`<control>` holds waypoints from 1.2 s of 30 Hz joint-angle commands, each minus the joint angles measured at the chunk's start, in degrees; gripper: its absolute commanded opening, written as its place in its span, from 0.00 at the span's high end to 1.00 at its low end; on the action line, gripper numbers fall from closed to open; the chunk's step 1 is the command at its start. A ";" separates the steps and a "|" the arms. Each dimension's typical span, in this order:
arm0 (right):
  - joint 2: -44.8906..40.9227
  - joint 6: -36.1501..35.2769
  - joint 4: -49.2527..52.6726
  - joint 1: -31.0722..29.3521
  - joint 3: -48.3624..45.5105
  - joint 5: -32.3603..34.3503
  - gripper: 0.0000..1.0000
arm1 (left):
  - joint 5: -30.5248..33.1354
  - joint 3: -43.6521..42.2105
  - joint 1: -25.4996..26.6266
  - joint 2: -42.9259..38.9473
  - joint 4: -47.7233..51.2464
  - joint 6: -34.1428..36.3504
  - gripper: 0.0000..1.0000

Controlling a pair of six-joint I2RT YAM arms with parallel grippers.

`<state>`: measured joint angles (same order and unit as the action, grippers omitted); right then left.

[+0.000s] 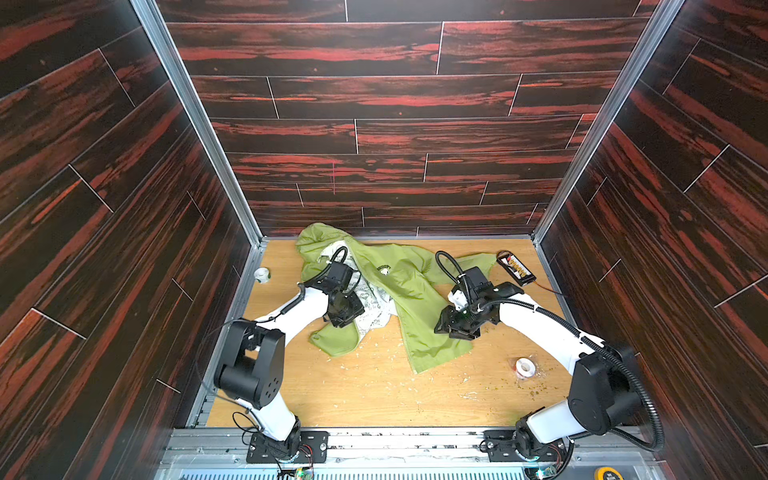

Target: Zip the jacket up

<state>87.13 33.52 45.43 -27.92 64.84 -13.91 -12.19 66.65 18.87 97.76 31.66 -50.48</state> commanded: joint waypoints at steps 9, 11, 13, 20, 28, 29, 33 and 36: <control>1.37 -0.38 -5.34 -0.64 6.44 -10.20 0.44 | -4.57 16.64 1.93 -2.27 5.48 -2.92 1.00; 1.48 -0.67 -8.13 -0.72 7.30 -13.33 0.39 | -5.74 19.54 2.80 -1.28 4.87 -4.29 1.00; 2.25 -0.79 -11.14 -0.73 8.22 -16.57 0.36 | -6.50 22.07 3.56 0.06 3.82 -6.18 1.00; 5.06 3.62 -26.20 -1.57 6.58 -23.15 0.39 | -9.54 23.94 4.49 4.55 -7.56 -16.22 1.00; 8.67 1.92 -35.90 -2.40 3.48 -22.68 0.39 | -9.08 27.04 4.37 6.84 -6.76 -16.94 1.00; 9.03 1.44 -36.28 -2.33 3.08 -22.24 0.38 | -9.05 27.14 4.36 6.92 -6.29 -16.70 1.00; 10.61 0.32 -37.83 -2.31 1.77 -21.09 0.38 | -9.48 27.10 4.24 6.83 -5.91 -16.67 1.00; 12.09 -0.73 -39.44 -2.39 1.61 -22.41 0.38 | -9.69 26.89 3.98 6.42 -5.64 -16.49 1.00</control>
<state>96.73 34.81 9.02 -30.09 66.96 -35.57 -21.19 92.07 23.18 105.38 25.74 -66.52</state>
